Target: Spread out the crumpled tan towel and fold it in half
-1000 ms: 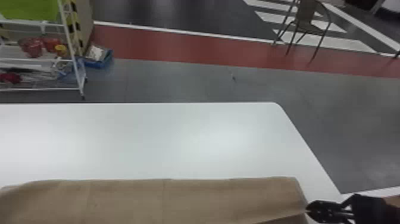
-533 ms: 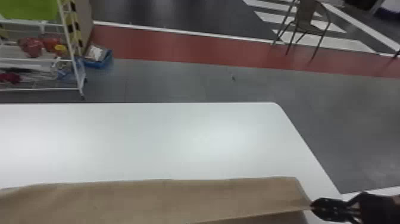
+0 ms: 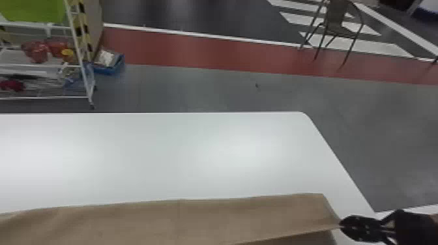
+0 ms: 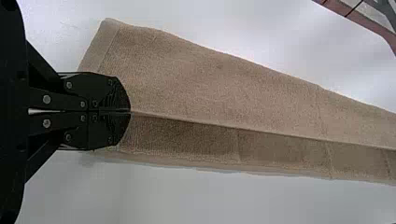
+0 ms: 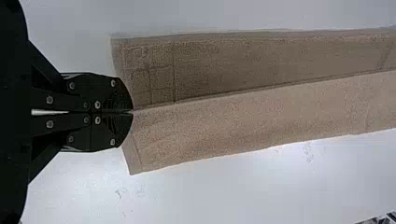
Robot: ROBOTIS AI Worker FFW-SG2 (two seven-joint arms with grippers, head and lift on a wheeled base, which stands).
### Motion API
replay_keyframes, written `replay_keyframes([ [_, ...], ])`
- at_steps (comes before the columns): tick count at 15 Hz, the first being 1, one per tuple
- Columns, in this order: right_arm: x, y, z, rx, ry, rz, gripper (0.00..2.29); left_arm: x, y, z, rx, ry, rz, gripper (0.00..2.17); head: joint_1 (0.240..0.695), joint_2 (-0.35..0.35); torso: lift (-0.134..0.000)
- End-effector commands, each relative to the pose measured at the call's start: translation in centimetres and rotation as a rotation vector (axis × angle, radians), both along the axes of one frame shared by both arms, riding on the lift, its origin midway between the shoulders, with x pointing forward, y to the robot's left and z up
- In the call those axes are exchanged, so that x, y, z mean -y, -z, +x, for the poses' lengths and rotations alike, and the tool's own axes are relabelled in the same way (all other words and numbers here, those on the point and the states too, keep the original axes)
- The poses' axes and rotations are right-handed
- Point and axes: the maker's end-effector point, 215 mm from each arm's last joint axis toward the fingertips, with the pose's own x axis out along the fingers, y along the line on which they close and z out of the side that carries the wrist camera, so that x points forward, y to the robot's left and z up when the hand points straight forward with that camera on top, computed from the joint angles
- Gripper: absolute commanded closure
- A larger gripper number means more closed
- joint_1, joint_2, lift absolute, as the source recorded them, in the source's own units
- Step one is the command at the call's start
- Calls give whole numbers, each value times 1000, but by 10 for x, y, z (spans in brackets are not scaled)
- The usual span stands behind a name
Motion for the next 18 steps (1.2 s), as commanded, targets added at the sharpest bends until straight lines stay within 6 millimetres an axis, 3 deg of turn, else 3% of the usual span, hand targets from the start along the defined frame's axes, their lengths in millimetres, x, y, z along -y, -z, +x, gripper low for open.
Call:
replay_keyframes([
  [1, -1, -2, -4, -2, -4, 1, 2037, 0, -7, -7, 6, -1, 6, 1544, 695, -249, -120],
  [3, -2, -1, -5, -4, -3, 6, 2037, 1, -11, -12, 9, 2, 14, 1544, 695, -246, -120],
  [7, -17, 14, -12, -38, -28, 18, 2037, 7, 3, -24, -35, 16, 9, 1544, 695, -248, -120],
  [9, -20, 9, -7, -23, -36, 18, 2037, 4, -3, -22, -24, 8, 19, 1544, 695, -246, -120],
  [12, -14, -16, 2, 37, -24, 27, 2037, -4, -28, -24, 22, -2, 46, 1544, 695, -224, -120],
  [16, -24, 13, -10, -32, -37, 32, 2037, 2, -4, -40, -46, 9, 37, 1544, 695, -220, -120],
  [18, -32, 14, -8, -32, -56, 36, 2037, 8, 1, -39, -60, 26, 47, 1544, 695, -223, -120],
])
